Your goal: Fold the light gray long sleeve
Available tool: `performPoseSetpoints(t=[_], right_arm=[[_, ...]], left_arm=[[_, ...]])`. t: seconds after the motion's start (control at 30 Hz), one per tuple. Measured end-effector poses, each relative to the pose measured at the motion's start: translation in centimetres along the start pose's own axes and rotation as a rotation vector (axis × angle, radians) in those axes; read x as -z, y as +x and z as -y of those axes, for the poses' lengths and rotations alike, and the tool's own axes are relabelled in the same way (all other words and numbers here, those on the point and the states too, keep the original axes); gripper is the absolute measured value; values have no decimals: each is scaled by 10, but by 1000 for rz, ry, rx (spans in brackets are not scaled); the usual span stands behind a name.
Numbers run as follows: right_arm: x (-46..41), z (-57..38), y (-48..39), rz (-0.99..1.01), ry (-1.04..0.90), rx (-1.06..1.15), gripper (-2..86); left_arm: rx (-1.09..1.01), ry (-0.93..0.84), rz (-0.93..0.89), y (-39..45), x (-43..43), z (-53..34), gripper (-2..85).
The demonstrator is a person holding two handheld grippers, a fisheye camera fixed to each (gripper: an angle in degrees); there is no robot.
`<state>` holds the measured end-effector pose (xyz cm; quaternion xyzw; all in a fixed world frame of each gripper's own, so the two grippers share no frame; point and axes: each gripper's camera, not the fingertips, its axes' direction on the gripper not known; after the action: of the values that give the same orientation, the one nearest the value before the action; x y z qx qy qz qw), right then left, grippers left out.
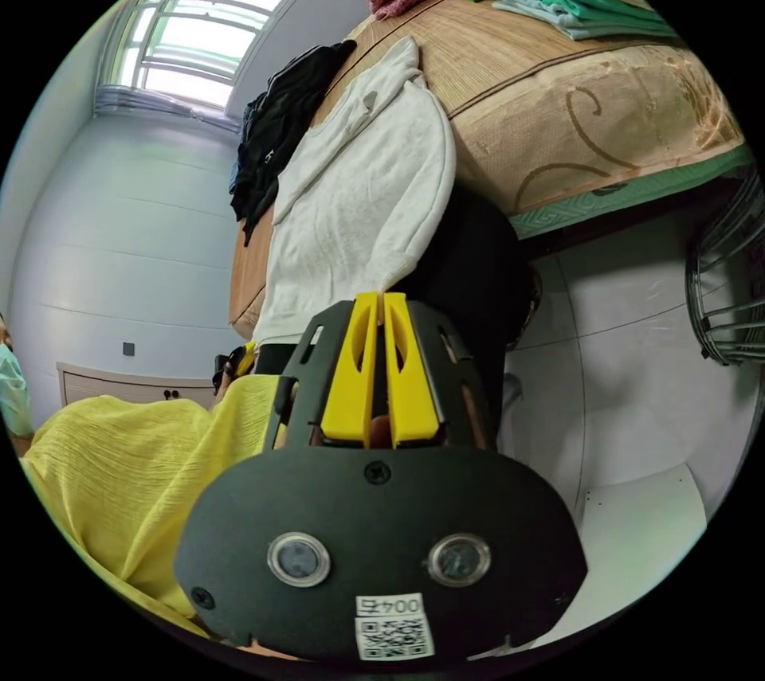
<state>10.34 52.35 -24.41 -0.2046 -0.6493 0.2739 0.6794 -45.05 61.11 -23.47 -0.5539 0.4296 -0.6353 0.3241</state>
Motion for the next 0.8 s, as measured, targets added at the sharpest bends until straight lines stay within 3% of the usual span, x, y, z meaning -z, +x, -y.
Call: performPoseSetpoints(t=[0.43,0.8], right_arm=[[85,-10,-39,266,332,153,-8],[135,-25,-68,370,438,264,-7]], left_arm=[[-176,247,-248,59,41,21,25],[-321,271,-261,118,67,28,26]])
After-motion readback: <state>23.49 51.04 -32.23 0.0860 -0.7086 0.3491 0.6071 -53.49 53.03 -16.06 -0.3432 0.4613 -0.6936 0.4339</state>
